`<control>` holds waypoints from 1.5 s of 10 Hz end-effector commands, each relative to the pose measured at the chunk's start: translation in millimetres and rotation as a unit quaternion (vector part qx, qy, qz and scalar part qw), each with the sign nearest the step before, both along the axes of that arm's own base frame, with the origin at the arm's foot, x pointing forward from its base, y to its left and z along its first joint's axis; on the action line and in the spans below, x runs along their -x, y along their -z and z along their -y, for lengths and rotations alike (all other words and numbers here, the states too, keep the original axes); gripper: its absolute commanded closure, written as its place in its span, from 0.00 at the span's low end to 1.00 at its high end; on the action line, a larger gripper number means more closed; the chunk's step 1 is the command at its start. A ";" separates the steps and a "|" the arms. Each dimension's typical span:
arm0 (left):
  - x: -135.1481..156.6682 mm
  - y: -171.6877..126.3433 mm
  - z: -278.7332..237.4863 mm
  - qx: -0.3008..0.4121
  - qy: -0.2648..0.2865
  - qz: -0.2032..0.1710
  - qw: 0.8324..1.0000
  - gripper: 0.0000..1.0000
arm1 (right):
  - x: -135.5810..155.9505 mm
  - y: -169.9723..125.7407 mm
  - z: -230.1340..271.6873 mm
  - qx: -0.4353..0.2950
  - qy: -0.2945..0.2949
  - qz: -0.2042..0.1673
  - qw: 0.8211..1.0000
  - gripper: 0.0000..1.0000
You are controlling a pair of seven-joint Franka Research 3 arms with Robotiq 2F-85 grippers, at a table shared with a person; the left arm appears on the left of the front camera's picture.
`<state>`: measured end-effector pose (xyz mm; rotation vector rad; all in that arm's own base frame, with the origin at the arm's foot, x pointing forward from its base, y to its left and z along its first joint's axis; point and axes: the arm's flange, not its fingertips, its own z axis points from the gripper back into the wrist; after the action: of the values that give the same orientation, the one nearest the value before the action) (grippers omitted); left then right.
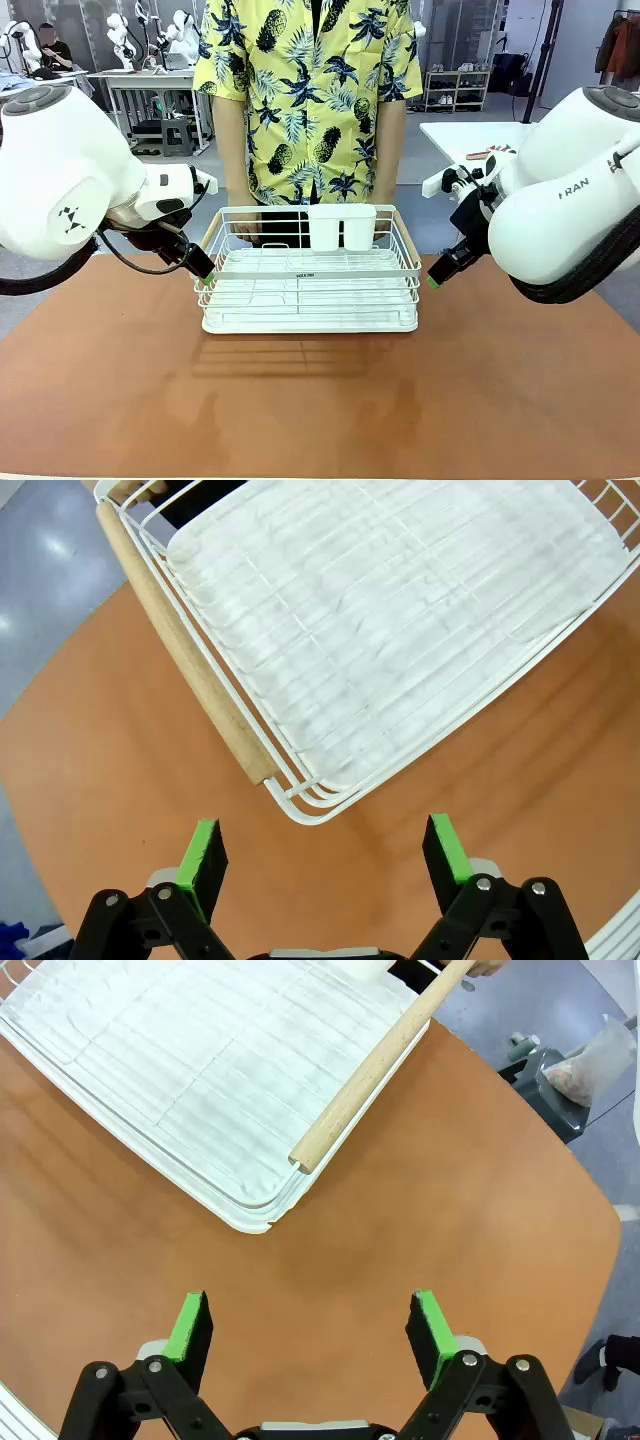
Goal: Clean the table.
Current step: Pick up the Lint Roller when the human hands it over.
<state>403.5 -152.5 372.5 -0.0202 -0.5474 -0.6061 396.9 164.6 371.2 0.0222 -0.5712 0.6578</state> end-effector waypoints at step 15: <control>-18.2 -39.7 -26.0 0.058 0.016 -0.024 0.998 0.00 | -30.8 -49.1 4.1 -0.055 0.019 -0.024 0.998 0.00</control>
<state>410.1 -149.8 385.8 -0.0489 -0.5625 -0.5988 409.3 165.5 390.0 0.0476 -0.5854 0.6218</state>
